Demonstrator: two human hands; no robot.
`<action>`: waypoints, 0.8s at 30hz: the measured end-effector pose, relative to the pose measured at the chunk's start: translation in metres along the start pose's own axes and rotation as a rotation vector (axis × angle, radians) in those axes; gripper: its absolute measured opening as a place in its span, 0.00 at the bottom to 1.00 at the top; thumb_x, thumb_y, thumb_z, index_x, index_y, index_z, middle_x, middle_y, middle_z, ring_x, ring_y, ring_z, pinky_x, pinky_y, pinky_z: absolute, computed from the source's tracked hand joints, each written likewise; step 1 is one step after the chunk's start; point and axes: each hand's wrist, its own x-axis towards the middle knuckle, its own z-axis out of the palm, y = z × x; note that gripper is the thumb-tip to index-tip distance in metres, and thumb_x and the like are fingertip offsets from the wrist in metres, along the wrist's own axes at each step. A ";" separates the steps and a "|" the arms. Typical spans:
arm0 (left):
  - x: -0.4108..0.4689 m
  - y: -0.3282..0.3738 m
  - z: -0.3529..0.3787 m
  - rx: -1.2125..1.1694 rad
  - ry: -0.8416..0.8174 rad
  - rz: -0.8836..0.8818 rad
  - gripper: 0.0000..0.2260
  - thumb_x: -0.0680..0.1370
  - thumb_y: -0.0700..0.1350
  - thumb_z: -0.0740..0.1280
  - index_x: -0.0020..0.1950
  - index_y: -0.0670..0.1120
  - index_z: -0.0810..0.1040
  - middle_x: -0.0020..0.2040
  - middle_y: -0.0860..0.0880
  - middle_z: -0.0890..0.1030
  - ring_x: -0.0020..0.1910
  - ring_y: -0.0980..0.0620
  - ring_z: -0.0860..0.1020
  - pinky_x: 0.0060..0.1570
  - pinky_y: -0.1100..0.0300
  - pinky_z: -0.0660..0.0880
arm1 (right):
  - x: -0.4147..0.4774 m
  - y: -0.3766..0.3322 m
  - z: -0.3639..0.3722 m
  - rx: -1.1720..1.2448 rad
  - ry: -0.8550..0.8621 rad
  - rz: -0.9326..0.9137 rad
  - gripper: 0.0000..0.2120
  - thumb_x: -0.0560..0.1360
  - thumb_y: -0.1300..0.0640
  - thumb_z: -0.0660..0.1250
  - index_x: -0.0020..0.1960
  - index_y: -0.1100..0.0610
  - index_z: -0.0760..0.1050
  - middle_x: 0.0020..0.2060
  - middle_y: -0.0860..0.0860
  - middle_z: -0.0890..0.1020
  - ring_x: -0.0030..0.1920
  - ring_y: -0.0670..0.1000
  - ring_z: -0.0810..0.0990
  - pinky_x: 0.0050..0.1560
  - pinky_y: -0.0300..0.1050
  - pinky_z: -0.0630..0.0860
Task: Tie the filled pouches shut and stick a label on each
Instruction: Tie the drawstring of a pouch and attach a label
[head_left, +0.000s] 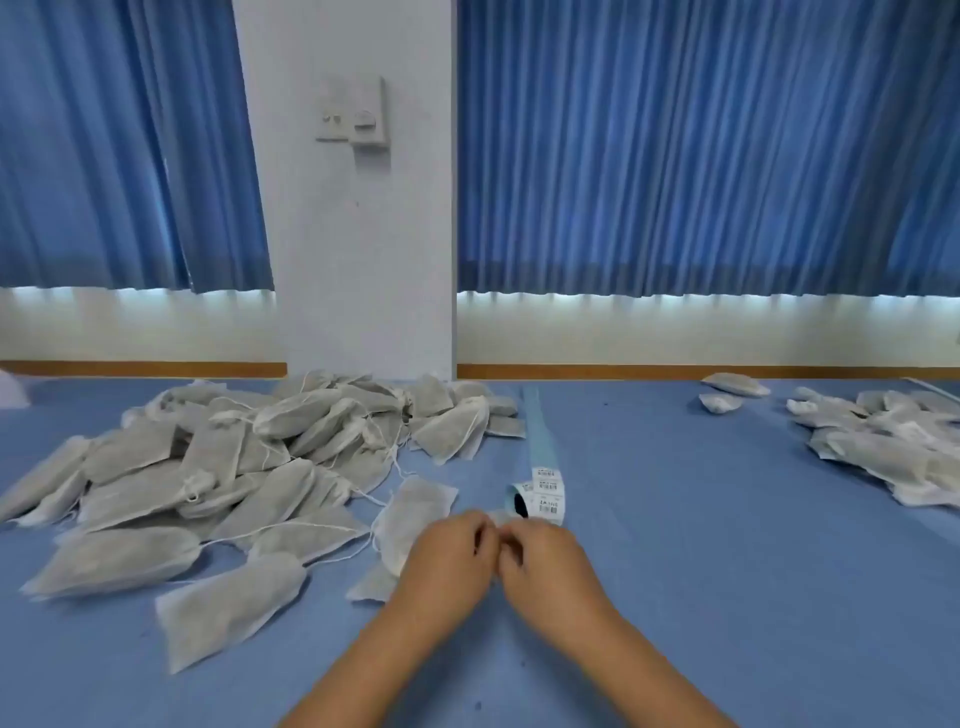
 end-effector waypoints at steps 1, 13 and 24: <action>0.016 -0.006 0.001 -0.014 0.047 -0.009 0.10 0.81 0.42 0.60 0.48 0.42 0.81 0.45 0.46 0.83 0.46 0.48 0.80 0.48 0.53 0.74 | 0.019 0.002 0.005 -0.021 0.007 -0.003 0.10 0.77 0.61 0.58 0.50 0.60 0.79 0.46 0.55 0.82 0.47 0.55 0.79 0.46 0.46 0.71; 0.068 -0.061 0.034 0.345 -0.031 -0.058 0.08 0.81 0.44 0.58 0.51 0.44 0.76 0.51 0.44 0.82 0.50 0.45 0.79 0.45 0.55 0.70 | 0.089 0.038 0.065 -0.548 -0.095 -0.171 0.07 0.77 0.65 0.60 0.53 0.62 0.75 0.54 0.59 0.75 0.56 0.58 0.73 0.43 0.45 0.61; 0.072 -0.055 0.012 -0.199 -0.087 0.247 0.30 0.75 0.48 0.61 0.78 0.59 0.61 0.65 0.60 0.75 0.61 0.62 0.75 0.62 0.64 0.71 | 0.085 0.052 0.039 -0.192 0.428 -0.548 0.05 0.73 0.61 0.72 0.48 0.57 0.83 0.45 0.50 0.82 0.47 0.57 0.77 0.47 0.51 0.74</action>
